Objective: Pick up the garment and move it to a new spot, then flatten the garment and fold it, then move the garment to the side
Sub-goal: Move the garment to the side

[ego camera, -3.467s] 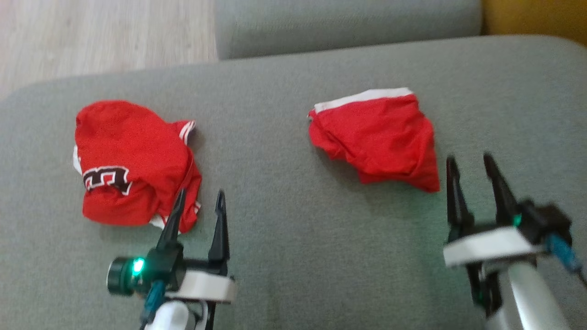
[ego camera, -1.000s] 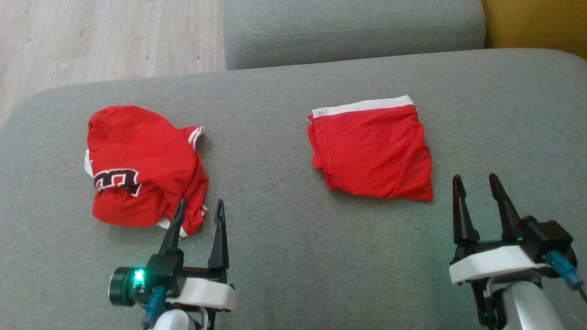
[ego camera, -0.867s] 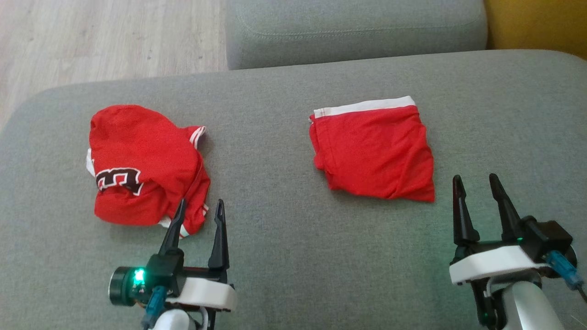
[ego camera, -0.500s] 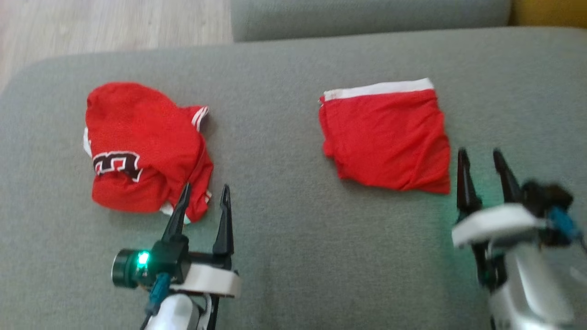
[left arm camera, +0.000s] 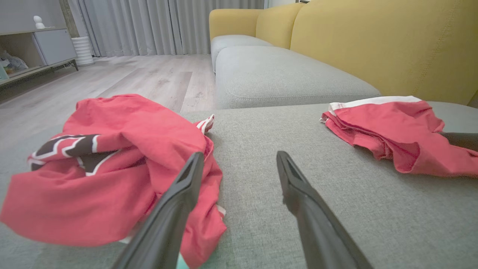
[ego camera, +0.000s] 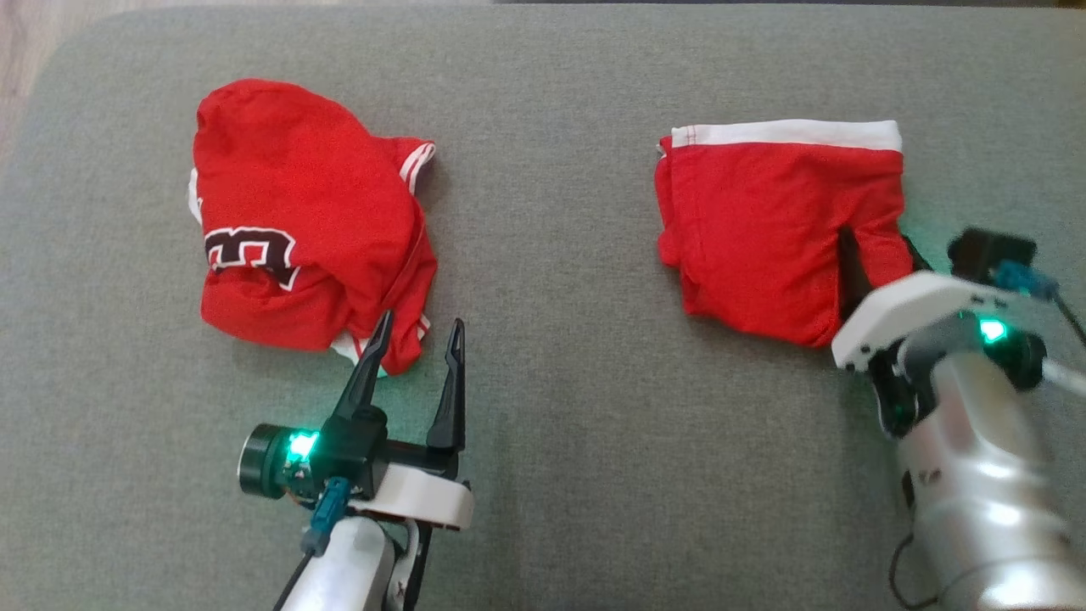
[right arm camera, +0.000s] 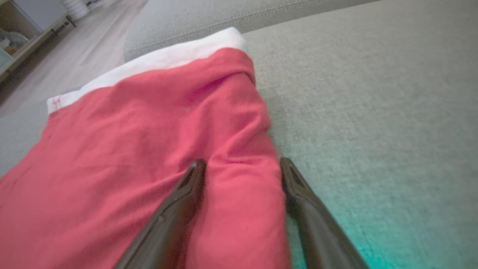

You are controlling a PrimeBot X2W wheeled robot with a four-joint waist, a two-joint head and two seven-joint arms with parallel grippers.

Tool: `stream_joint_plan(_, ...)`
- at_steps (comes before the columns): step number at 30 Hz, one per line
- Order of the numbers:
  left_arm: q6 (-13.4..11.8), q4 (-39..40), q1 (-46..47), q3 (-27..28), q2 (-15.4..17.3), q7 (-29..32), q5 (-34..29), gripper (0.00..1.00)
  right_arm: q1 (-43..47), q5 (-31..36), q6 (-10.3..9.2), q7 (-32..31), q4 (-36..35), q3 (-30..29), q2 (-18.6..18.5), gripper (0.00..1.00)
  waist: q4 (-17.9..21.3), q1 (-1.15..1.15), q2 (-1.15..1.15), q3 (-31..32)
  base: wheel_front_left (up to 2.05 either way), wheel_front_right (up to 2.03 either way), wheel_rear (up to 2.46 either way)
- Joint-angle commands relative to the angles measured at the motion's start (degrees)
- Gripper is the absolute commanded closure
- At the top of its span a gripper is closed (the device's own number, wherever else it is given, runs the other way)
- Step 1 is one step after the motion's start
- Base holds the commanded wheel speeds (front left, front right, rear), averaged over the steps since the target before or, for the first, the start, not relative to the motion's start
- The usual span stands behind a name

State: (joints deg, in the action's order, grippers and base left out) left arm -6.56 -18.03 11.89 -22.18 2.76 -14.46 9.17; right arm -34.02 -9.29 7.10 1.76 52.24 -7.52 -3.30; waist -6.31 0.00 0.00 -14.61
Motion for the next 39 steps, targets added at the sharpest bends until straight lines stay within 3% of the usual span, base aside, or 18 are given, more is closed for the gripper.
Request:
stream_joint_plan(1,-0.4,1.4,2.2,1.2,0.1,-0.5,0.5,0.0,-2.1,0.4,0.39,-1.5,1.3,2.7,0.4,0.0,-0.3,0.0,0.0,-0.2,0.0,0.0,0.0)
stream_joint_plan(2,-0.5,1.4,2.2,1.2,0.1,-0.5,0.5,0.0,-2.6,0.7,0.39,-2.0,2.5,3.7,0.3,0.24,-0.3,0.0,0.0,-0.3,0.0,0.0,0.0)
stream_joint_plan(3,-0.5,1.3,2.3,1.2,0.1,-0.5,0.5,0.0,-3.0,1.3,0.39,-2.2,3.4,4.9,0.0,1.0,-0.4,0.0,0.0,-0.3,0.0,0.0,0.0)
stream_joint_plan(14,-1.0,1.3,1.7,2.6,0.1,-0.5,0.6,0.0,-6.9,3.4,0.39,-1.6,5.9,15.5,-7.7,1.0,2.0,0.0,0.0,2.3,0.0,0.0,0.0)
stream_joint_plan(18,-1.2,2.0,1.7,2.7,0.1,-0.5,0.8,0.0,-7.6,4.3,0.39,-2.8,4.7,20.6,-14.1,1.0,2.7,0.0,0.0,2.0,0.0,0.0,0.0)
stream_joint_plan(19,-1.2,2.0,1.7,2.7,0.1,-0.5,0.8,0.0,-7.6,4.3,0.39,-2.8,4.7,20.6,-14.1,1.0,2.7,0.0,0.0,2.0,0.0,0.0,0.0)
stream_joint_plan(24,-1.1,2.8,2.2,3.0,0.1,-0.5,0.7,0.0,-7.9,5.2,0.39,-3.6,4.4,24.6,-24.8,1.0,2.8,0.0,0.0,0.3,0.0,0.0,0.0)
stream_joint_plan(30,-0.6,2.9,3.3,3.6,0.1,-0.5,0.1,0.0,-8.9,5.1,0.39,-2.9,6.2,23.4,-34.0,1.0,2.0,0.0,0.0,-2.2,0.0,0.0,0.0)
stream_joint_plan(39,-0.2,2.9,4.4,4.1,0.1,-0.5,-0.5,0.0,-10.2,5.9,0.39,-0.8,10.1,18.3,-36.6,1.0,1.2,0.0,0.0,-4.1,0.0,0.0,0.0)
